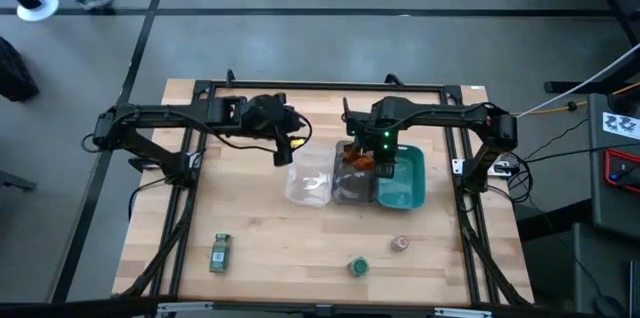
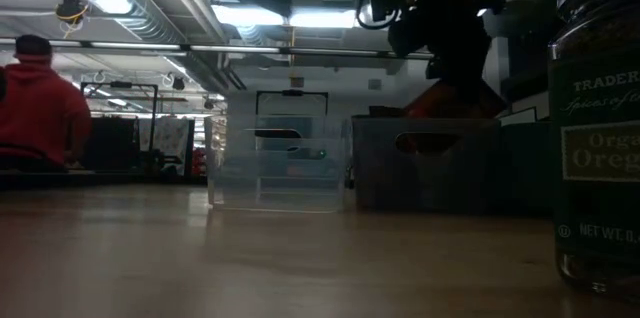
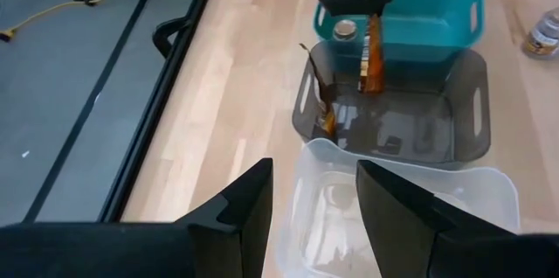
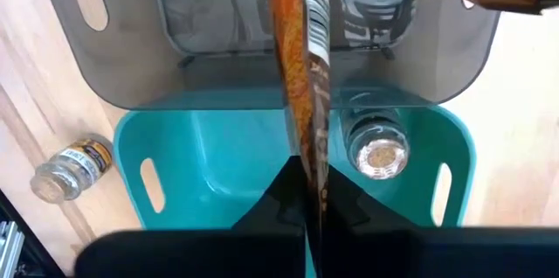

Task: Sort spices by type
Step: Put the orange seasoning pack into the black bin, then put the brown seasoning bottle into the green bin

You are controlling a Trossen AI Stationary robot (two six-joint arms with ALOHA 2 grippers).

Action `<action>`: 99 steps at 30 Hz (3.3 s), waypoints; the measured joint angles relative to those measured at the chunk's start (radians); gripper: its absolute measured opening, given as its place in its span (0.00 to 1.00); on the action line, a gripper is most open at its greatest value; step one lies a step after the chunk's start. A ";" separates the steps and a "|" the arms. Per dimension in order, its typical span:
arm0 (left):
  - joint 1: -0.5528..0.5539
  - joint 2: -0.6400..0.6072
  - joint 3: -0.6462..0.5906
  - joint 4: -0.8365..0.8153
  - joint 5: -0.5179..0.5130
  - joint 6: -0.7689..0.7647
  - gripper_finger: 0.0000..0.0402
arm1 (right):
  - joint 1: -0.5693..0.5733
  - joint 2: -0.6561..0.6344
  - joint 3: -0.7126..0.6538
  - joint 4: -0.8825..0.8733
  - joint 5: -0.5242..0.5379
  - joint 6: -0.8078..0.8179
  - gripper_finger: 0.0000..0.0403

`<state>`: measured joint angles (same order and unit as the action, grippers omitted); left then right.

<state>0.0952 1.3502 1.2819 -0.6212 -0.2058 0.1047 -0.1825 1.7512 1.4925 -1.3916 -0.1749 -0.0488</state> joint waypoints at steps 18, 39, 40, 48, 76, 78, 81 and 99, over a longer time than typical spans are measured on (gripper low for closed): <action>0.003 0.001 0.000 0.000 0.000 0.000 0.37 | 0.000 0.000 0.000 0.124 0.000 -0.004 0.06; 0.003 0.000 0.000 -0.028 0.000 -0.003 0.37 | 0.000 -0.001 0.001 0.073 -0.001 -0.004 0.13; 0.003 -0.001 0.000 -0.034 0.000 -0.003 0.37 | 0.000 -0.001 0.001 0.050 -0.001 -0.004 0.13; 0.003 -0.013 0.000 -0.069 0.001 -0.015 0.37 | 0.006 -0.008 0.075 -0.185 0.000 0.096 0.13; 0.003 -0.014 0.000 -0.131 0.001 -0.096 0.37 | 0.633 -0.257 -0.023 0.014 0.002 0.945 0.13; 0.003 -0.014 0.000 -0.132 0.001 -0.097 0.37 | 0.648 -0.246 -0.023 0.048 -0.013 1.011 0.15; 0.003 -0.014 0.000 -0.132 0.001 -0.095 0.37 | 0.670 -0.222 -0.023 0.059 -0.019 1.068 0.21; 0.003 -0.011 0.000 -0.182 0.001 -0.097 0.37 | 0.759 0.018 -0.023 0.083 -0.007 1.085 0.65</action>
<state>0.0982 1.3388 1.2823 -0.8028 -0.2048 0.0076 0.5766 1.7695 1.4700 -1.3090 -0.1823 1.0363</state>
